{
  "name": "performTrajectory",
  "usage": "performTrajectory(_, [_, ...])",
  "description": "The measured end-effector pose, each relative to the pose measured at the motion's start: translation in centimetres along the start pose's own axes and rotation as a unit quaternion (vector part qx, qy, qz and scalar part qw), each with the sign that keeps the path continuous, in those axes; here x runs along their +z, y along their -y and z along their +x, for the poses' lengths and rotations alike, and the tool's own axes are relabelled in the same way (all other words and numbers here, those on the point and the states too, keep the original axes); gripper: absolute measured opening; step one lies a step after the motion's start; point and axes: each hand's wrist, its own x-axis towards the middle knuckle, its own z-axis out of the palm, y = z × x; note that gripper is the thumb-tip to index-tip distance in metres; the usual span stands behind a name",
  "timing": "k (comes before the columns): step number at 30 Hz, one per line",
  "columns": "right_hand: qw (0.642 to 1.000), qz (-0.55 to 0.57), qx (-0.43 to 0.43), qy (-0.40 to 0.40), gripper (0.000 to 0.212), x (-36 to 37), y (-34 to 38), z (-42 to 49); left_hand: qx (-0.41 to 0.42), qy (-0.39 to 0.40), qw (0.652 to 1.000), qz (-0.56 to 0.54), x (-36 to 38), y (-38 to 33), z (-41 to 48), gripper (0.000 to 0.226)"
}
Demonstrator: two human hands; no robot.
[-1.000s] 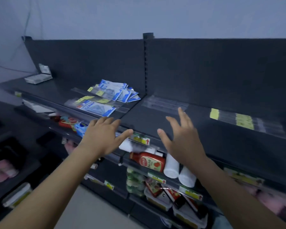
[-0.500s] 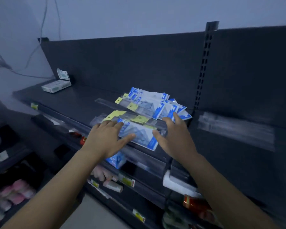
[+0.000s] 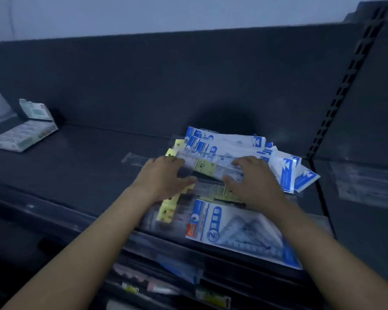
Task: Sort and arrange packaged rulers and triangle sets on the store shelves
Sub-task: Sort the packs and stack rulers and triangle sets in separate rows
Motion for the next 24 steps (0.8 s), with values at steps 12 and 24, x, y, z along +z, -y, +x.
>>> performTrajectory(12, [0.980,-0.091,0.179,0.005,0.025,0.7,1.4,2.1,0.180,0.021,0.980,-0.083,0.8,6.4,8.0,0.044])
performTrajectory(24, [0.982,0.111,0.081,-0.128,0.011,-2.6,1.7,0.9,0.305,0.005,0.935,-0.180,-0.9,2.3,9.2,0.011])
